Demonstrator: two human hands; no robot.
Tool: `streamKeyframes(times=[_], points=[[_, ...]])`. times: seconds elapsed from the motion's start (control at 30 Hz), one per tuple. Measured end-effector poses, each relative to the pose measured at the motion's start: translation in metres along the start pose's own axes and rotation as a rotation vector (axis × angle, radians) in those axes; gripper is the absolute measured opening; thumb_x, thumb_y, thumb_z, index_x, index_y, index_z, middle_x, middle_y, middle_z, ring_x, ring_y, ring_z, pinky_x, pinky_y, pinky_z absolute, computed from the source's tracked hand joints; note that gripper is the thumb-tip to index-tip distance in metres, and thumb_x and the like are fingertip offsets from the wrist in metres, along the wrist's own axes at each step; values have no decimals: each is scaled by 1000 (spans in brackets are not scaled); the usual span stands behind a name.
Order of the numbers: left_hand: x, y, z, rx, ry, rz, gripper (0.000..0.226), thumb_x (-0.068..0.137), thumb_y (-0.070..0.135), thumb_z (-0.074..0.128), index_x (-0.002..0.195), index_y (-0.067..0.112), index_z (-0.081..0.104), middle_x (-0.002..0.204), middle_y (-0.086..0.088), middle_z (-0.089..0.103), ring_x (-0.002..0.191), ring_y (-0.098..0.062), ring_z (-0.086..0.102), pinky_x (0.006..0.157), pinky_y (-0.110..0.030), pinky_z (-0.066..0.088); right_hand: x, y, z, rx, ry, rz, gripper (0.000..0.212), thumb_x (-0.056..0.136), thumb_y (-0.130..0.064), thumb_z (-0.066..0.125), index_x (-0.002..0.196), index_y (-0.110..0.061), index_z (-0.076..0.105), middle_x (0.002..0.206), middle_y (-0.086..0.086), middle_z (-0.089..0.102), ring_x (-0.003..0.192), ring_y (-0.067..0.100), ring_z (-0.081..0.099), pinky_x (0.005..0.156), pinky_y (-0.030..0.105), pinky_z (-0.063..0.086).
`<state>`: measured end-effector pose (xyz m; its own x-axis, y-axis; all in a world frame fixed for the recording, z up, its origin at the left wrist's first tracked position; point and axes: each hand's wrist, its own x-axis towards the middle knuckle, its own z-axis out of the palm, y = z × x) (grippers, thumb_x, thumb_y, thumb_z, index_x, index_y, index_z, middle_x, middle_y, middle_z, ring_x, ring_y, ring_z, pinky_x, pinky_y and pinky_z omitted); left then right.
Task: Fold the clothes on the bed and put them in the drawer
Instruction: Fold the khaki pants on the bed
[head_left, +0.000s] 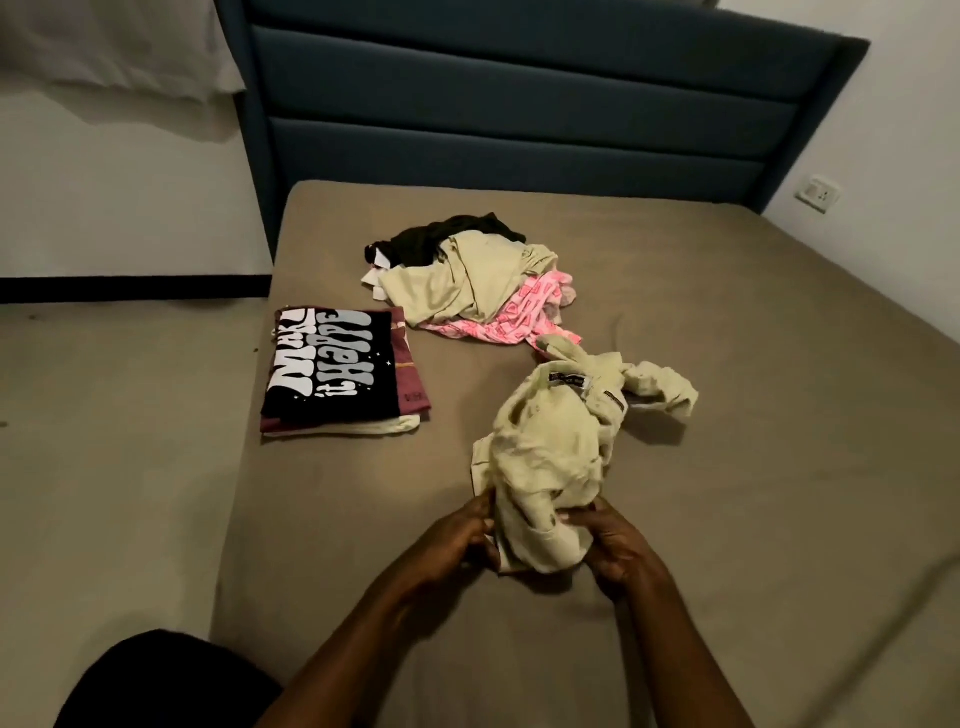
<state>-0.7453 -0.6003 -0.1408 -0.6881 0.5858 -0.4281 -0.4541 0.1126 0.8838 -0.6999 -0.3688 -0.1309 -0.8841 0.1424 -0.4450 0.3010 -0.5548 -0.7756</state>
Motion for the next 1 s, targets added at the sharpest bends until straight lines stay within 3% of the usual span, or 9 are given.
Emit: streamKeyframes(times=[0.07, 0.17, 0.3, 0.37, 0.43, 0.6, 0.83, 0.9, 1.0], points=[[-19, -10, 5, -85, 106, 14, 38, 99, 36, 48, 132, 27, 64, 98, -5, 78, 91, -19, 72, 82, -28, 49, -4, 6, 5, -156, -21, -42, 99, 45, 5, 96, 137, -3, 60, 131, 25, 66, 123, 41, 63, 95, 47, 57], [-31, -24, -6, -249, 224, 90, 50, 106, 50, 34, 133, 21, 65, 118, -5, 75, 116, -28, 67, 100, -39, 49, -10, 16, 10, -357, -39, -110, 91, 46, 25, 78, 131, -2, 62, 121, 19, 73, 122, 43, 63, 84, 39, 60], [-34, -37, -24, -526, 269, 142, 71, 86, 73, 56, 125, 14, 69, 125, -16, 69, 113, -33, 65, 99, -42, 49, -26, 27, 31, -745, 13, -322, 77, 56, 5, 69, 128, -20, 64, 118, -16, 74, 120, 9, 66, 91, 23, 55], [-35, -40, -28, -588, 278, 202, 61, 86, 64, 64, 126, 19, 70, 131, -13, 68, 116, -29, 66, 94, -40, 56, -37, 37, 45, -967, 68, -438, 59, 72, -13, 63, 130, -18, 64, 125, -10, 73, 119, 13, 67, 98, 28, 53], [-37, -45, -29, -586, 288, 261, 62, 83, 48, 77, 137, 20, 63, 136, -11, 66, 122, -29, 65, 95, -40, 58, -48, 45, 53, -1272, 248, -471, 54, 76, -22, 57, 128, -10, 64, 119, 11, 74, 109, 36, 68, 87, 35, 51], [-50, -55, -32, -381, 402, 343, 83, 73, 12, 92, 143, 34, 52, 138, 0, 65, 126, -26, 62, 101, -56, 52, -65, 18, 42, -1586, 301, -457, 55, 64, -24, 47, 112, -17, 74, 100, 19, 75, 93, 45, 67, 74, 40, 50], [-66, -53, -35, -320, 448, 342, 95, 62, 53, 88, 145, 48, 42, 143, 11, 55, 128, -20, 59, 91, -45, 57, -93, -48, -26, -1569, 500, -380, 31, 63, -40, 59, 83, -30, 82, 86, 4, 77, 87, 31, 72, 69, 33, 50], [-67, -51, -31, -145, 379, 362, 97, 67, 47, 89, 147, 57, 35, 146, 14, 52, 128, -12, 57, 97, -46, 54, -100, -37, -44, -1529, 636, -409, 34, 75, -39, 62, 103, -28, 78, 106, 10, 71, 97, 35, 68, 76, 38, 52], [-65, -54, -21, 56, 207, 382, 96, 73, 37, 91, 149, 56, 35, 137, 18, 59, 122, -5, 62, 97, -35, 55, -117, 12, -36, -1032, 1078, -522, 37, 88, -26, 64, 122, -14, 63, 124, 14, 61, 105, 37, 62, 87, 43, 48]])
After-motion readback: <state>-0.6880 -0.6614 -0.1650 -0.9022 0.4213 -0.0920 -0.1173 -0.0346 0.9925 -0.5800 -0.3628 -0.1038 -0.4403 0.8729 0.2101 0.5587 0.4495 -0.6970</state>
